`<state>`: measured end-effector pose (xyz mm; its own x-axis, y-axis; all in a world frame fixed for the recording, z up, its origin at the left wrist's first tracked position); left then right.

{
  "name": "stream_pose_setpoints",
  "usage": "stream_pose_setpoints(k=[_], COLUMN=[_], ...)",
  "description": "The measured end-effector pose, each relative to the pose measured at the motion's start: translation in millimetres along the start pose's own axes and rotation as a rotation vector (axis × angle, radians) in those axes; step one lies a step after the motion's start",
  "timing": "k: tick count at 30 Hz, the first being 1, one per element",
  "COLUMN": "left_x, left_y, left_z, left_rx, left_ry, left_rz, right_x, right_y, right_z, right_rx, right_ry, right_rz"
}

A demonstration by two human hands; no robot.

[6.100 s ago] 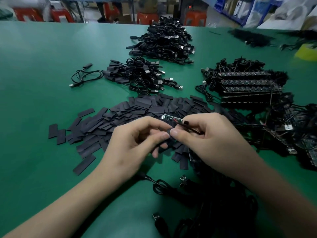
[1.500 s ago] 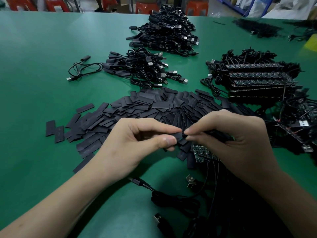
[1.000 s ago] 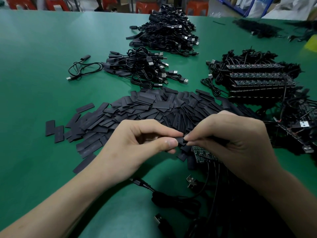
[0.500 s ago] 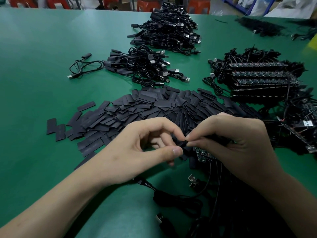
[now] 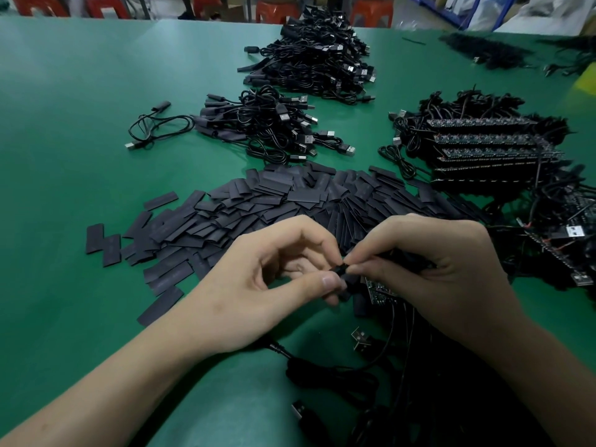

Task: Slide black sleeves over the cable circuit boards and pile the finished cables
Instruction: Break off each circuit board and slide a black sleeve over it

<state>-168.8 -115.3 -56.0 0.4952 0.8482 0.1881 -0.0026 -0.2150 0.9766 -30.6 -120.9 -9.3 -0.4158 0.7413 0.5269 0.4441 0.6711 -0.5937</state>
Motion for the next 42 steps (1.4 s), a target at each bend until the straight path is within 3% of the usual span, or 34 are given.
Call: stream_pose_setpoints(k=[9, 16, 21, 26, 37, 42], left_x=[0.8, 0.5, 2.5, 2.5, 2.6, 4.1], left_y=[-1.9, 7.7, 1.5, -1.9, -6.1, -6.9], left_z=[-3.5, 2.3, -5.6, -5.6, -3.5, -19.7], left_rx=[-0.022, -0.233, -0.281, -0.286, -0.33, -0.409], left_ry=[0.126, -0.08, 0.034, 0.046, 0.007, 0.179], left_rz=[-0.013, -0.05, -0.08, -0.086, -0.076, -0.045], right_x=[0.8, 2.5, 1.8, 1.3, 1.2, 3.0], right_y=[5.8, 33.6, 35.6, 33.3, 37.7, 40.8], right_z=[1.5, -6.9, 4.3, 6.2, 7.5, -7.9], right_rx=[-0.018, 0.403, 0.549, 0.582, 0.524, 0.139], right_ry=[0.005, 0.036, -0.017, -0.026, -0.05, -0.165], right_rz=[-0.009, 0.268, 0.311, 0.304, 0.347, 0.356])
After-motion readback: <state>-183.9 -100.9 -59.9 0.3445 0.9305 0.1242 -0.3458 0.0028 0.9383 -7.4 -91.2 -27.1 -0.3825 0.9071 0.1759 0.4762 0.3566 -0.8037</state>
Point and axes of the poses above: each hand's wrist, its own x-axis towards the middle knuckle, its own z-axis out of the palm, y = z × x, the point moved 9 cm from there along x, towards the middle knuckle
